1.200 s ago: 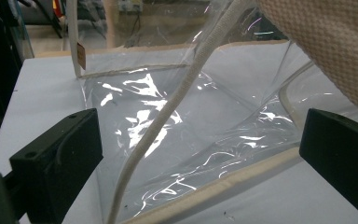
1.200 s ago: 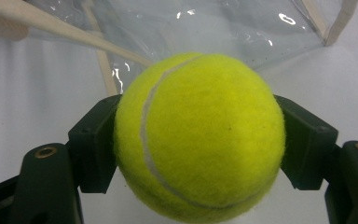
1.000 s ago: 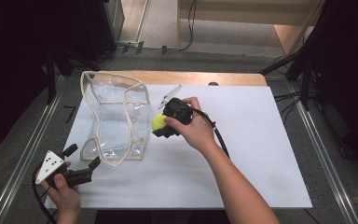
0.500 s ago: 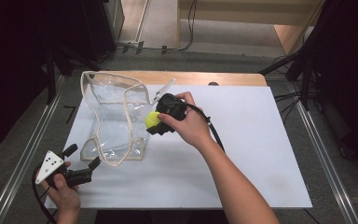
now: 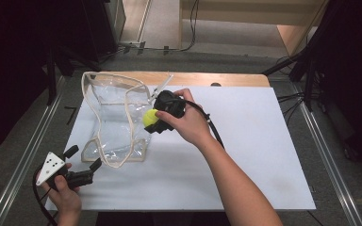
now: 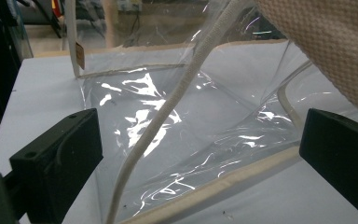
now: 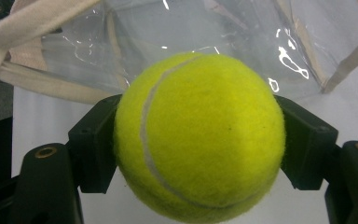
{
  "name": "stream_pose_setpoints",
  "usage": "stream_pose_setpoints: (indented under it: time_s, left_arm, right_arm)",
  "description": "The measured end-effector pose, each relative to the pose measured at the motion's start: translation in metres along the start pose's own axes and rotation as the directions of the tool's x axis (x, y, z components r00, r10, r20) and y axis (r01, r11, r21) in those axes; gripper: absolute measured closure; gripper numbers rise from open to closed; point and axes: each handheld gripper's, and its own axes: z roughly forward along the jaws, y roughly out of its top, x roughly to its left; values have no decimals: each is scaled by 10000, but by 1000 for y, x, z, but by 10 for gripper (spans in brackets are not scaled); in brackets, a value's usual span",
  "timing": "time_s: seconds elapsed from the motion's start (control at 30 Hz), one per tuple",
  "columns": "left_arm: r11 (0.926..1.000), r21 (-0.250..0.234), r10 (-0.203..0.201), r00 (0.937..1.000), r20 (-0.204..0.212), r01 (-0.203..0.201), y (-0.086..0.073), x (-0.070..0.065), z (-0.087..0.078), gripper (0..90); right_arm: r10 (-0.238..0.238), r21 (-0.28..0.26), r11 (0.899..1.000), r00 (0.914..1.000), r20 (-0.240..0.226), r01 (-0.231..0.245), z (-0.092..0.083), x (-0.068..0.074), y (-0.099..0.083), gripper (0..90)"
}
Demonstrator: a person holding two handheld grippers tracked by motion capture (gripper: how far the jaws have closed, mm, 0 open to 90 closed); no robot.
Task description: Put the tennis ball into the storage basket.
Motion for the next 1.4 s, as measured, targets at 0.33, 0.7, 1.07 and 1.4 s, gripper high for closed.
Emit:
stream_pose_setpoints:
  time_s: [0.33, 0.7, 1.07, 1.4]
  left_arm:
    - [10000, 14, -23, 10000, 55, 23, 0, 1, 0, 0]
    - [10000, 28, -22, 10000, 81, 21, 0, 0, 0, 0]
    - [10000, 20, -57, 9999, 107, 57, 0, 1, 0, 0]
    - [10000, 16, -27, 9999, 120, 27, 0, 0, 0, 0]
  right_arm:
    - [-187, 37, 9998, 9998, -109, 188, -2, 4, 10, 233]
    - [-334, -17, 9994, 9994, -112, 334, -14, 8, 23, 233]
    - [-465, -148, 9988, 9988, -183, 462, -20, 10, 36, 233]
    - [-642, -298, 9975, 9978, -185, 636, -26, 12, 51, 233]
